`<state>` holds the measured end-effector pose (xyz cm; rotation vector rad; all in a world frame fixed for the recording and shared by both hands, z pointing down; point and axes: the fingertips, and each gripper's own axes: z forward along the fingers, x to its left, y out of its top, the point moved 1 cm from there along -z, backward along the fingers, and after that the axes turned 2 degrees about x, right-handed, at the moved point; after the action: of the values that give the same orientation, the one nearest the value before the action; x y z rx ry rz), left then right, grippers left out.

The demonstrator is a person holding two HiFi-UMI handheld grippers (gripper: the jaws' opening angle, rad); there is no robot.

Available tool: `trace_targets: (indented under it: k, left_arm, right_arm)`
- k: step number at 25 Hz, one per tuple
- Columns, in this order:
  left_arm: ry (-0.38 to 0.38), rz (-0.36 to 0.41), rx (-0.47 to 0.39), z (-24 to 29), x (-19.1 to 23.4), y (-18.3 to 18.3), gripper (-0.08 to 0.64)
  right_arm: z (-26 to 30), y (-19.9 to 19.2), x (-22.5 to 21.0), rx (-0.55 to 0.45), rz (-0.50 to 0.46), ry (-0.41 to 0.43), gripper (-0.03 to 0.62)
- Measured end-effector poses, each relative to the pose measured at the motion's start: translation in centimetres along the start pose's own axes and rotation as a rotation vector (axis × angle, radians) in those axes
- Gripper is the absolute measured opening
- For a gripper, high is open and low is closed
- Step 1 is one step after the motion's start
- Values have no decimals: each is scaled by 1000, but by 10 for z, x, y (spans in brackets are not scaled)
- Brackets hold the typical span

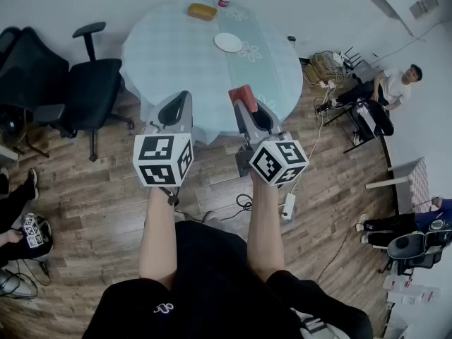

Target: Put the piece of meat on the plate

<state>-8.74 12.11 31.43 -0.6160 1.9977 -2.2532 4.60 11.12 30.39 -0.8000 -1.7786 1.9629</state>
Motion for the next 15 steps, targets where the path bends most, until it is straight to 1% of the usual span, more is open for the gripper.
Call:
trace_targets:
  k: [5,9,15]
  left_arm:
    - [-7,-4,4,5,6,-3,-6]
    - [-19,-14,-2,10,6,0,-6]
    - [-37,-25,6,20,2,-3,-6]
  right_arm:
    - [2,-1,-7,-14,44,-30,103]
    - [-3,7,-13,-30,46,-45,103]
    - [-10,6,-25,-18,44,-72,103]
